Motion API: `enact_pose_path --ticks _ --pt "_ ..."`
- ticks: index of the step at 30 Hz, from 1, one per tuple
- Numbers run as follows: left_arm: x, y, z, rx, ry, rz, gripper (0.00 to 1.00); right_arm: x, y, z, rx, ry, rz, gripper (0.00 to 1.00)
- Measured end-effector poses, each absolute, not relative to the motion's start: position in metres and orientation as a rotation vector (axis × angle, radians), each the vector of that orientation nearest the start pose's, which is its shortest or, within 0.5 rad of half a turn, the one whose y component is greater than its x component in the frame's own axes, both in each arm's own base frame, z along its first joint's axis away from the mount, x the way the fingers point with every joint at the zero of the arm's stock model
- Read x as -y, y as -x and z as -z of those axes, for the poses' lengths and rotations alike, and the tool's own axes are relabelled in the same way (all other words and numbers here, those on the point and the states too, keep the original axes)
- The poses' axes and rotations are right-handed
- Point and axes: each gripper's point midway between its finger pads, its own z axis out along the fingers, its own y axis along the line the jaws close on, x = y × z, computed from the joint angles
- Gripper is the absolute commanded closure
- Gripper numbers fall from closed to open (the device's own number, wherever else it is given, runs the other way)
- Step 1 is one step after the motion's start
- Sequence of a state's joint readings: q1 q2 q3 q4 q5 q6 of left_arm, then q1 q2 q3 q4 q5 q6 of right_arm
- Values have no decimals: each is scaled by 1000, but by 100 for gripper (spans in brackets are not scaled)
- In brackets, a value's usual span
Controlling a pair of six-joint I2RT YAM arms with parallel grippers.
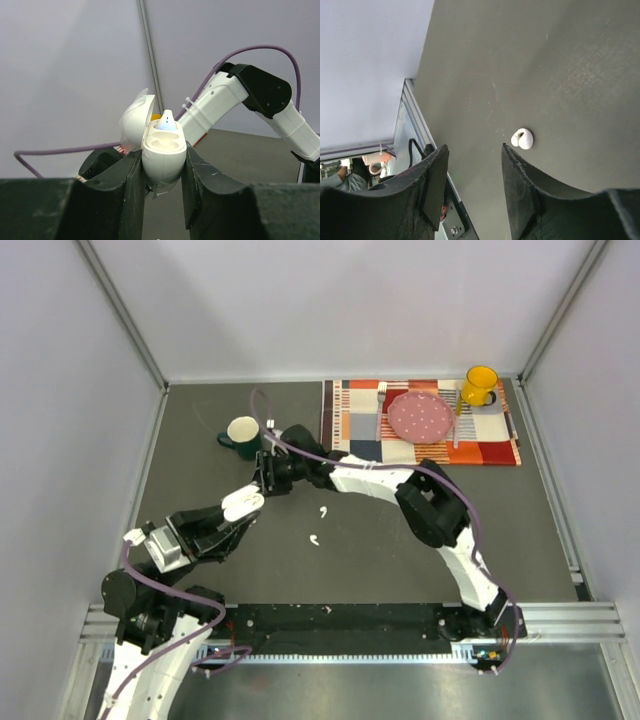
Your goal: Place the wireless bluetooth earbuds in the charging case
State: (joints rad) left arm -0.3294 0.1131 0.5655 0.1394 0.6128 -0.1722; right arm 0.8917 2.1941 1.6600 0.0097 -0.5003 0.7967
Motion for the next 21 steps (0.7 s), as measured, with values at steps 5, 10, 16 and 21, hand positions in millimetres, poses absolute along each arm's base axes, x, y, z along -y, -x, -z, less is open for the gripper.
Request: enact_pose_path --ticks 5,10,16,21 --pt "150 -109 -388 -931 -649 751 100 -542 -271 -90 -2445 493 -1393 58" --pt "151 -110 -386 -938 -650 753 100 -539 -263 -49 -2535 508 -1311 58" --pt "151 -110 -386 -941 -648 754 100 -539 -265 -43 -2535 531 -1286 58" --pt "151 -110 -385 -945 -648 756 100 -542 -269 -45 -2521 544 -1274 60"
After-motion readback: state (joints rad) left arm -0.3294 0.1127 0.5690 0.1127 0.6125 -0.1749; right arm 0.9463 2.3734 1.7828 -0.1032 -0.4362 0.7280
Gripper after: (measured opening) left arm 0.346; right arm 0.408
